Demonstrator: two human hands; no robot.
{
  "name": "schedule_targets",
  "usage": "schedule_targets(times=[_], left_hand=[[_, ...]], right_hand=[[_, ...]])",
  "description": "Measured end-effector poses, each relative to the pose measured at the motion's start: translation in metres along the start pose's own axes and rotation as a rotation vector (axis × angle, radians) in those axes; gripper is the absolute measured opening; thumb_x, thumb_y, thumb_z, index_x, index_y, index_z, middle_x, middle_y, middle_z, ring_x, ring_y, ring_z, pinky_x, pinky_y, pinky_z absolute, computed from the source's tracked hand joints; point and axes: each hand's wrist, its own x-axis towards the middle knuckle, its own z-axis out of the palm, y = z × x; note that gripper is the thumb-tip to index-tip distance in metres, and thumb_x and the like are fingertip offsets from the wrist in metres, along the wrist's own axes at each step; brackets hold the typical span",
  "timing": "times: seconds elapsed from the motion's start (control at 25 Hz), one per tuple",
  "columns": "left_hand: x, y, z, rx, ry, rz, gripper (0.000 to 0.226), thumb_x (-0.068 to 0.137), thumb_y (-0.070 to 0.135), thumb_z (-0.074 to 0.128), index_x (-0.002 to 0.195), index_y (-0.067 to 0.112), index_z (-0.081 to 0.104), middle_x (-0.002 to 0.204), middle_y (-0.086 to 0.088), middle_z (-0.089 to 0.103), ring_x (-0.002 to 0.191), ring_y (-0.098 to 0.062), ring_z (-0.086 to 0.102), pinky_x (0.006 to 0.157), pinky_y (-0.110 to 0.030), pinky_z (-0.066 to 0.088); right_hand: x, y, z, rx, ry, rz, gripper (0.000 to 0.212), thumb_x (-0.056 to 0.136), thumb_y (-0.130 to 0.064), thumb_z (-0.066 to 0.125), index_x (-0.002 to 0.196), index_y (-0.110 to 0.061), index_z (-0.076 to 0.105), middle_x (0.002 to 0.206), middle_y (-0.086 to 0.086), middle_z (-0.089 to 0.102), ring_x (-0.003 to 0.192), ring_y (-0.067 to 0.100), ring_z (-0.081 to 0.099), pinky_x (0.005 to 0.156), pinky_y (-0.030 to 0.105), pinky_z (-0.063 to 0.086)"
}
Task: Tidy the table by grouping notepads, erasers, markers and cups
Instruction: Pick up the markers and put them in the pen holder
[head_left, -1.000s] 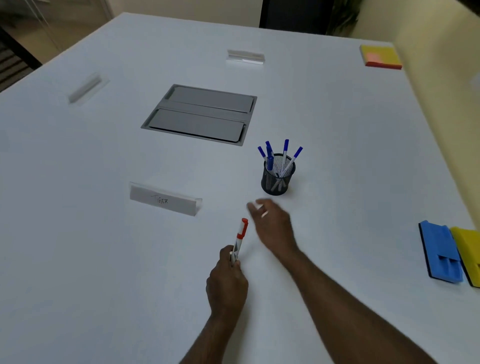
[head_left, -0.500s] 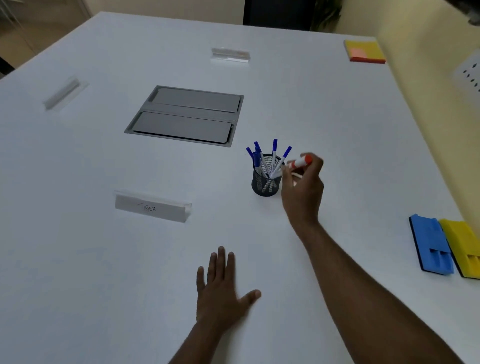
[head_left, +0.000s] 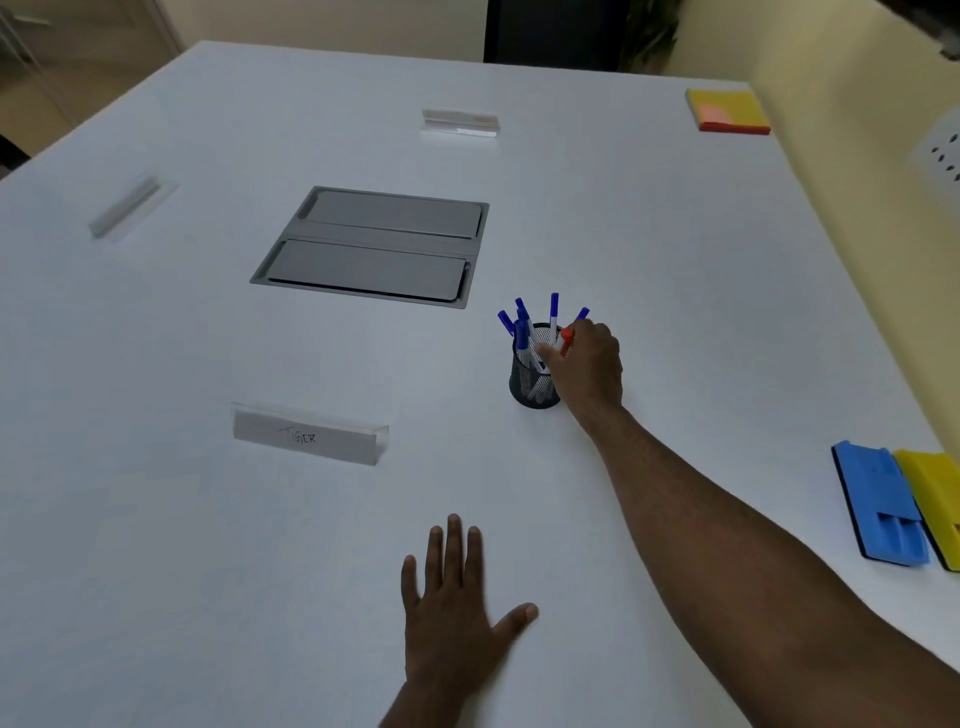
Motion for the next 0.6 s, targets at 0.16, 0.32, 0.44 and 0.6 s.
schedule_targets(times=[0.16,0.32,0.44,0.6], left_hand=[[-0.003,0.003,-0.001,0.011,0.022,-0.001,0.100,0.077,0.088,0.034,0.148,0.017,0.042,0.160,-0.006,0.026,0.150,-0.018,0.000,0.112,-0.053,0.015],[-0.005,0.003,0.001,0.001,0.040,0.012,0.098,0.078,0.086,0.034,0.149,0.019,0.040,0.162,-0.006,0.023,0.149,-0.023,0.014,0.114,-0.054,0.015],[-0.005,0.002,0.003,-0.014,0.058,0.024,0.097,0.078,0.085,0.036,0.150,0.019,0.038,0.162,-0.006,0.022,0.149,-0.022,0.016,0.114,-0.054,0.016],[-0.005,0.001,0.006,-0.025,0.071,0.031,0.098,0.078,0.085,0.038,0.150,0.019,0.038,0.163,-0.005,0.022,0.149,-0.022,0.018,0.114,-0.055,0.017]], right_hand=[[-0.021,0.010,0.012,0.107,0.064,0.119,0.096,0.064,-0.057,0.079,0.135,-0.013,0.033,0.132,0.013,0.046,0.119,0.028,0.045,0.086,0.041,0.050],[-0.028,0.022,0.026,0.184,-0.099,0.252,0.115,0.059,-0.056,0.083,0.145,-0.016,0.018,0.144,0.012,0.039,0.131,0.032,0.039,0.098,0.050,0.043],[-0.025,0.023,0.035,0.219,-0.082,0.178,0.107,0.059,-0.051,0.085,0.141,-0.018,0.024,0.136,0.008,0.048,0.123,0.030,0.048,0.095,0.046,0.050],[-0.017,0.021,0.041,0.308,-0.063,0.165,0.114,0.058,-0.045,0.088,0.145,-0.018,0.019,0.138,0.007,0.048,0.123,0.028,0.050,0.096,0.048,0.050]])
